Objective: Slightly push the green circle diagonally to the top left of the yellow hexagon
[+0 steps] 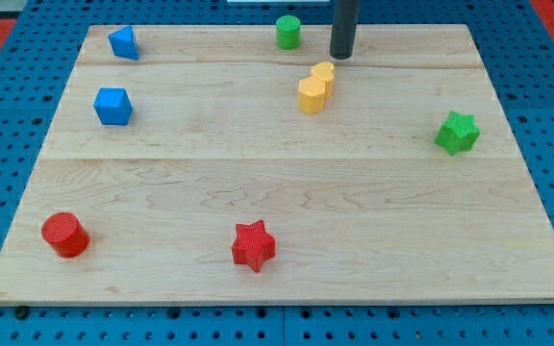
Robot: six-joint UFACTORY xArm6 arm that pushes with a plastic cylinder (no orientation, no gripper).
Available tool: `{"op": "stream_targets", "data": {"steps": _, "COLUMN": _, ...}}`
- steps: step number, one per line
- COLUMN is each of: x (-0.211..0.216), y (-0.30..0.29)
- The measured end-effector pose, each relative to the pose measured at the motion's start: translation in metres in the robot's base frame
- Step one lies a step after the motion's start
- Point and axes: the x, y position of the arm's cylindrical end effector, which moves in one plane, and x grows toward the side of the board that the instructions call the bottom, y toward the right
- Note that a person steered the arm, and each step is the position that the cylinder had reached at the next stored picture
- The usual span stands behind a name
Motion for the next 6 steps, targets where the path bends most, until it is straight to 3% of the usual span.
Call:
{"op": "stream_targets", "data": {"steps": 2, "x": -0.037, "y": -0.023}}
{"op": "stream_targets", "data": {"steps": 5, "x": -0.051, "y": -0.039}}
{"op": "stream_targets", "data": {"steps": 6, "x": -0.048, "y": -0.094}}
